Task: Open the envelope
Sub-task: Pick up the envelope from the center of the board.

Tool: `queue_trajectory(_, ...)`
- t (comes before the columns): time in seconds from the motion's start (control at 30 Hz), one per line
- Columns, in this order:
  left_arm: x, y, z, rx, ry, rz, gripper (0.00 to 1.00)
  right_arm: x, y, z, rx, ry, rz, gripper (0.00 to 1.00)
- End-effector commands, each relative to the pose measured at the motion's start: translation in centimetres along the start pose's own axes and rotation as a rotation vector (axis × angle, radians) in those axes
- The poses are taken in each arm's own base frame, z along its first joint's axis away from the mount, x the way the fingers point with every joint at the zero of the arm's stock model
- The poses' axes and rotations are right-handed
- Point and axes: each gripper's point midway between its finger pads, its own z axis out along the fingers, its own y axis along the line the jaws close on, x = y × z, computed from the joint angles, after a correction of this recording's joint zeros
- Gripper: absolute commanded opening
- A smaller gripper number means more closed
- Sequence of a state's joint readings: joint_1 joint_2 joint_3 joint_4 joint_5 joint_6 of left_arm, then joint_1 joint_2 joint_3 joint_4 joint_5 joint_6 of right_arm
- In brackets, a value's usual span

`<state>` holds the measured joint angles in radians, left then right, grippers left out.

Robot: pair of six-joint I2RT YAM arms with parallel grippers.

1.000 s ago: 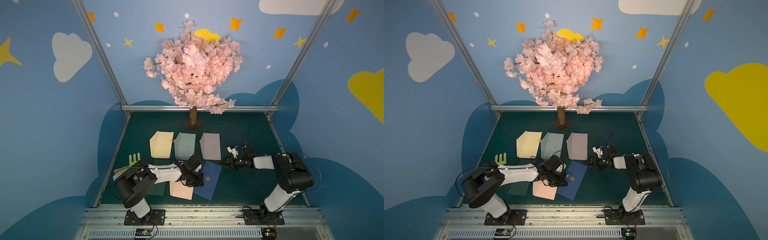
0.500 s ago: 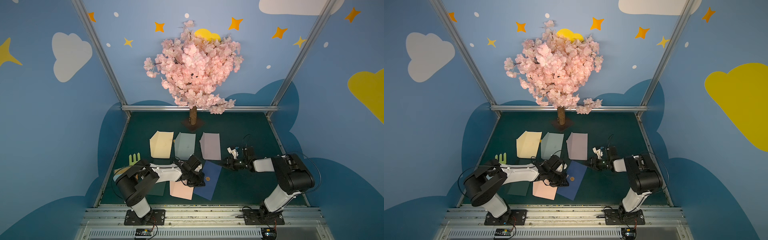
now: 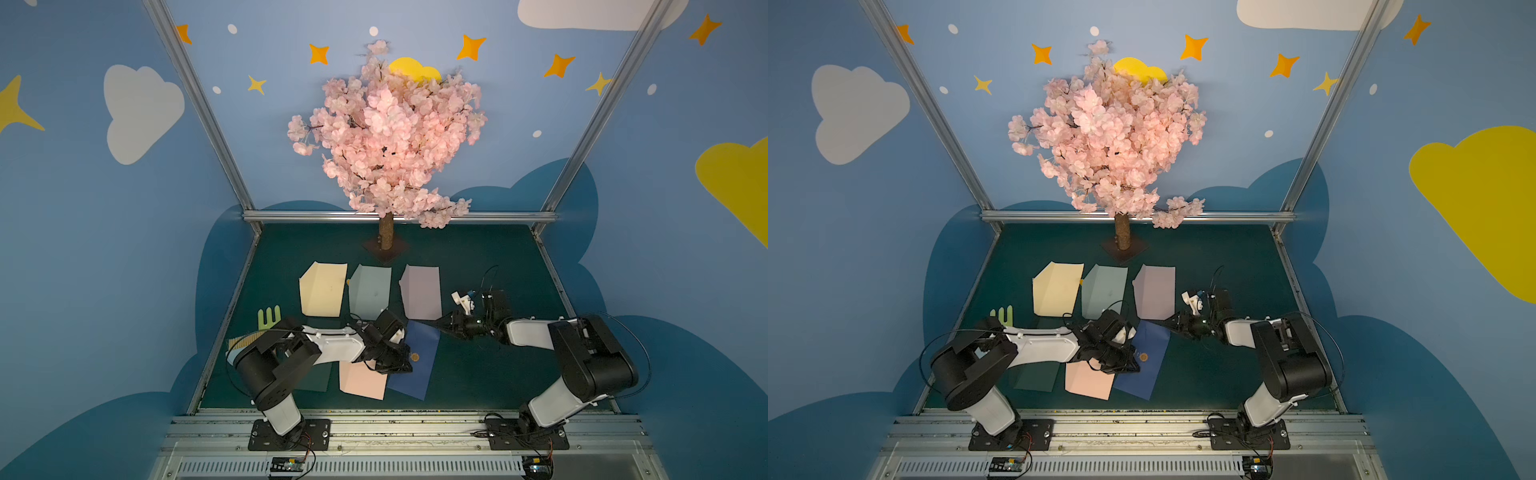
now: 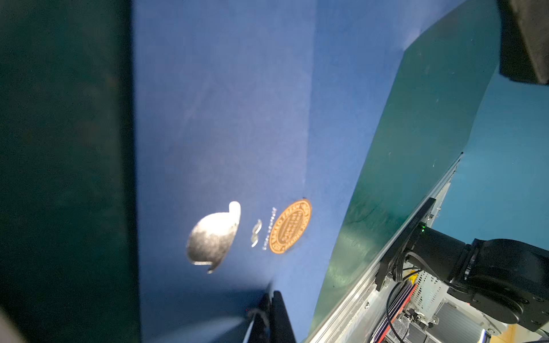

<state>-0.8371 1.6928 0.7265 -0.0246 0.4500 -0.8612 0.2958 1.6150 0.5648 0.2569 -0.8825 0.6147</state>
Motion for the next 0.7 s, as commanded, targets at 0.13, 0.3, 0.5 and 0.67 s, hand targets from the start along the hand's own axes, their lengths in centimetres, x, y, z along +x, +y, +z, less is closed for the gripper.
queue_trajectory(0.13, 2.2, 6.0, 1.2, -0.195, 0.061, -0.101, 0.03, 1.8, -1.0, 0.3, 0.054, 0.081, 0.043, 0.47)
queue_trajectory(0.3, 2.3, 6.1, 1.3, -0.195, 0.063, -0.105, 0.03, 2.5, -2.9, 0.9, 0.092, 0.115, 0.089, 0.46)
queue_trajectory(0.5, 2.2, 6.2, 1.4, -0.194, 0.067, -0.112, 0.03, 3.2, -4.0, 1.6, 0.093, 0.143, 0.131, 0.45)
queue_trajectory(0.67, 2.2, 6.2, 1.5, -0.196, 0.071, -0.114, 0.03, 3.9, -3.1, 2.1, 0.065, 0.174, 0.112, 0.40)
